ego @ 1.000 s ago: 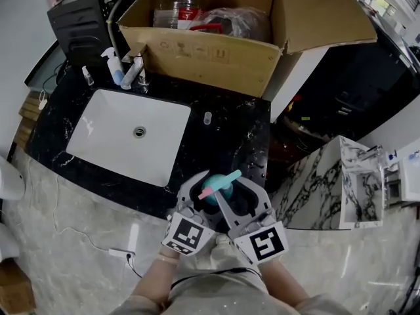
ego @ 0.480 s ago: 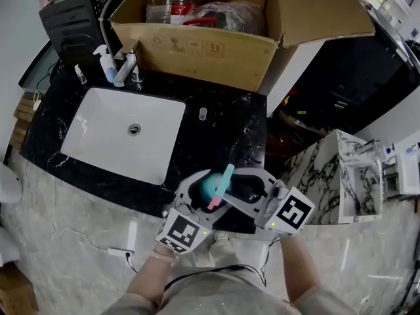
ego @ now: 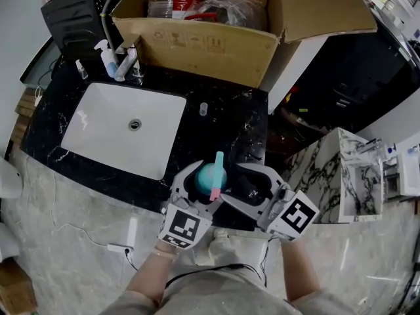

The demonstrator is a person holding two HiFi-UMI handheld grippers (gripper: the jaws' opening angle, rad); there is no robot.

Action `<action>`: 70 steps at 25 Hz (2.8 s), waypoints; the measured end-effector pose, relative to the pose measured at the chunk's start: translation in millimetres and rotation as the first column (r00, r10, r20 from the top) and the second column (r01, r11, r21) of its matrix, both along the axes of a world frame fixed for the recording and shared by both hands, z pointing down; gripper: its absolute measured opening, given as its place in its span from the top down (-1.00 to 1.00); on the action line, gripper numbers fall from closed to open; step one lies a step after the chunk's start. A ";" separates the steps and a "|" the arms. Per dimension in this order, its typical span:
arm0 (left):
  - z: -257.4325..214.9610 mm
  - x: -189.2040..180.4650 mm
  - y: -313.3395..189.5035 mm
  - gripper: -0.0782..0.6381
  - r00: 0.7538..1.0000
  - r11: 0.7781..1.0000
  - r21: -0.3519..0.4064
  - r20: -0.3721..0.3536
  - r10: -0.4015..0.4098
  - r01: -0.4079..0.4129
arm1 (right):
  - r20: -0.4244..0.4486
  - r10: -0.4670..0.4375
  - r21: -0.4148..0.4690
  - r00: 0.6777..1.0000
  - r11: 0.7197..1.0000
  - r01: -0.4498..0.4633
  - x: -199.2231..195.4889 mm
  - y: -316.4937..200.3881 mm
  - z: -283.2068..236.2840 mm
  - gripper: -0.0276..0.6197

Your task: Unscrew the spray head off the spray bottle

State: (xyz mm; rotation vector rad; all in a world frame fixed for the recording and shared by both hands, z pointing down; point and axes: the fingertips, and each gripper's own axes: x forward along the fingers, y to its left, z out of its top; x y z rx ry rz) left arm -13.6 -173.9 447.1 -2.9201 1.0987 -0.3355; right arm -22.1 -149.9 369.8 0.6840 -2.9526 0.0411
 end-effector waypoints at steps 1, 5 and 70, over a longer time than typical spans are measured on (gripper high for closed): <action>0.1 -0.9 -1.6 -0.23 1.000 1.000 -0.002 0.002 -0.011 0.011 | 0.028 0.028 -0.006 0.999 1.000 -0.028 0.1 2.6 -3.1 0.08; 0.8 -2.0 -3.4 -0.23 0.999 0.999 -0.004 0.005 -0.031 0.031 | 0.036 0.129 -0.013 0.991 0.992 -0.129 -10.5 3.2 -7.9 -0.03; -3.2 -3.2 -6.2 -0.23 0.998 0.999 -0.012 -0.035 -0.045 0.045 | -0.022 0.288 0.075 0.957 0.955 -0.286 -26.6 -29.0 3.0 0.35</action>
